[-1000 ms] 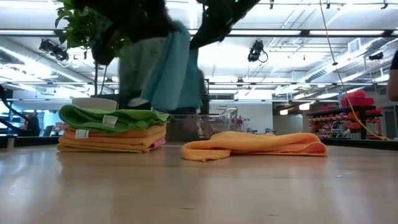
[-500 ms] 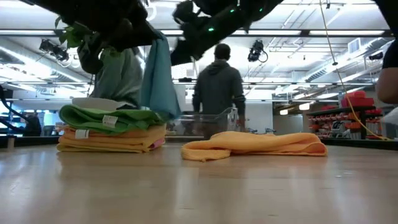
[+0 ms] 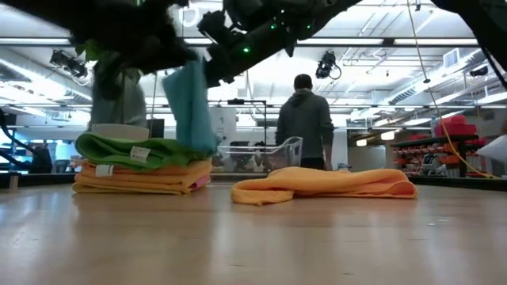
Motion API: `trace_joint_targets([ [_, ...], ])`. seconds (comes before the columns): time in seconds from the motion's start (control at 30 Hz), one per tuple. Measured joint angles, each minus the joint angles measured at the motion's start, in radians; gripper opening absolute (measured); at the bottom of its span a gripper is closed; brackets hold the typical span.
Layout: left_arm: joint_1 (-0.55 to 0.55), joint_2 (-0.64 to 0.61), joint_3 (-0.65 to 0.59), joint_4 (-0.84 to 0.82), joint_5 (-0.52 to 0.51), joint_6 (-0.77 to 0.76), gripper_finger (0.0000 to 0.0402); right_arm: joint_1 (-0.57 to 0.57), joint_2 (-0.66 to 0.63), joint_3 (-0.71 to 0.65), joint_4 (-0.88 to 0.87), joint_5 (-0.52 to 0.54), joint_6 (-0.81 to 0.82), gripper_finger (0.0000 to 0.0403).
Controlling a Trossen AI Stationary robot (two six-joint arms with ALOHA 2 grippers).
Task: Fold microfiber towels
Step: Stack the folded blue microfiber cloth on top of the folded green microfiber cloth
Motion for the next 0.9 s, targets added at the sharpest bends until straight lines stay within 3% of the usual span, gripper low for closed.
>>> trace_joint_targets([
  [0.1,-0.006,-0.028,-0.069,-0.039,-0.001,-0.143,0.0012,-0.001,0.011,0.018,-0.016,0.003,-0.012,0.0007],
  [0.23,0.006,-0.069,-0.147,-0.034,-0.004,-0.21,0.0012,-0.008,0.025,0.041,-0.042,-0.003,-0.013,0.0007],
  [0.63,-0.033,-0.073,-0.209,-0.051,-0.005,-0.261,0.0012,-0.013,0.113,0.071,0.008,-0.006,-0.003,0.0007],
  [0.9,-0.071,-0.072,-0.209,-0.133,-0.005,-0.328,0.0012,-0.013,0.205,0.248,-0.057,0.01,0.023,0.0009],
])
